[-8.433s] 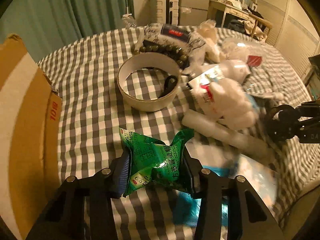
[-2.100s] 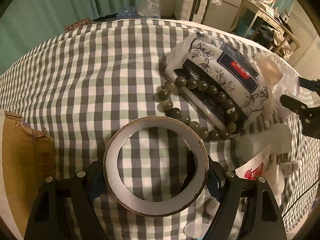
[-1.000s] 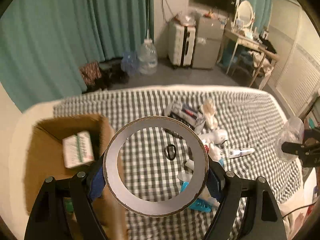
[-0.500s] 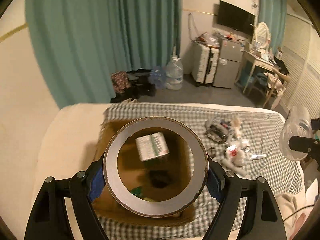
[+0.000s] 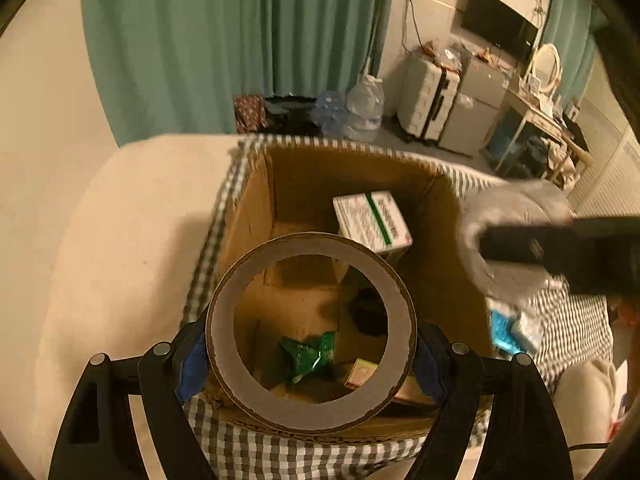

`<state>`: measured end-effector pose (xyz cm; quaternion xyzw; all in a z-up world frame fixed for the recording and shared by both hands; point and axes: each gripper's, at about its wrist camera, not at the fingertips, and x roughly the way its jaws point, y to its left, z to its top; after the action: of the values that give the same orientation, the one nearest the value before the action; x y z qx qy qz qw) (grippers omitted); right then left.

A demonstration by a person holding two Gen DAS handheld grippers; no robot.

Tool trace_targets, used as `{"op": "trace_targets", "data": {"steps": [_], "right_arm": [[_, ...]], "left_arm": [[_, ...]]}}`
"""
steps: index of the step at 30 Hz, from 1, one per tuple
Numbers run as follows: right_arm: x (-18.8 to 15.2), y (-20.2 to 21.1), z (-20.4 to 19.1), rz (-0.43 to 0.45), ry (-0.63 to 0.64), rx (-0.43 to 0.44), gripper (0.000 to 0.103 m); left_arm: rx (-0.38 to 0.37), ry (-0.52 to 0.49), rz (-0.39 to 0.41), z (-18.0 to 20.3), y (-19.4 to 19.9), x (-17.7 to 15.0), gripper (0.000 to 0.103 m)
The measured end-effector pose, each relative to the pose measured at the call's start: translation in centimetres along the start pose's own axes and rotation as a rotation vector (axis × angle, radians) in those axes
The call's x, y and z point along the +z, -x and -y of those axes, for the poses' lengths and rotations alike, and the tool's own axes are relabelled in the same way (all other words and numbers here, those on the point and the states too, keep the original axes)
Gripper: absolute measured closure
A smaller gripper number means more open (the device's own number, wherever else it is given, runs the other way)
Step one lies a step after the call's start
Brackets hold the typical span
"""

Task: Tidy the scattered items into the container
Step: 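Carry the tape roll and clear cup to the cardboard box and release them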

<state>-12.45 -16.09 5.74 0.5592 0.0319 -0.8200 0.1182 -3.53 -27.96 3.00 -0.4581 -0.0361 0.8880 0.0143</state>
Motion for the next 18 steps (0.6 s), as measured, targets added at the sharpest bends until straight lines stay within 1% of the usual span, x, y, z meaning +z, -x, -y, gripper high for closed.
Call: {"op": "trace_targets", "data": {"steps": [2,4,6,7,8,10,11,13,14,15,16,18], "right_arm": [[0.4,-1.5,-0.3,-0.031,-0.039,0.013,0.009],[0.9,-2.9,-0.1,-0.062,-0.086,0.036,0.009],[1.0,-4.7,0.5,-0.112,-0.159,0.057,0.009],[1.0,-5.3,0.7,-0.135,-0.176,0.050,0.009],[1.1,-6.2,1.2,-0.182,-0.211,0.026,0.009],[1.1,-7.2,2.0,-0.231,-0.246,0.022,0.009],[1.0,-7.5,2.5,-0.255,-0.265,0.038,0.009],[0.8,-6.9,3.6,-0.224,-0.306,0.061,0.009],[0.7,-6.1,4.4,-0.193,-0.324,0.073,0.009],[0.7,-5.6,5.0,-0.178,-0.325,0.079,0.009],[0.7,-4.7,5.6,-0.160,-0.319,0.081,0.009],[0.2,-2.5,6.7,-0.105,-0.297,0.066,0.009]], "left_arm": [[-0.006,-0.012,-0.031,-0.4,-1.0,-0.7,0.019],[0.024,-0.042,-0.042,-0.3,-1.7,-1.2,0.017],[0.035,-0.058,-0.012,-0.3,-1.6,-1.4,0.012],[0.033,-0.053,-0.001,-0.4,-1.4,-1.4,0.008],[0.020,-0.041,0.012,-0.5,-1.1,-1.3,0.005],[-0.004,-0.024,0.019,-0.8,-0.7,-1.0,0.004],[-0.006,-0.014,0.023,-0.9,-0.5,-0.9,0.004],[-0.010,-0.003,0.028,-0.7,0.0,-0.8,0.004],[-0.011,-0.003,0.032,-0.5,0.3,-0.8,0.004],[-0.011,-0.006,0.039,-0.1,0.6,-0.9,0.004],[-0.013,-0.014,0.043,-0.1,0.7,-0.3,0.004],[-0.005,-0.034,0.055,0.8,1.4,-0.4,0.004]]}}
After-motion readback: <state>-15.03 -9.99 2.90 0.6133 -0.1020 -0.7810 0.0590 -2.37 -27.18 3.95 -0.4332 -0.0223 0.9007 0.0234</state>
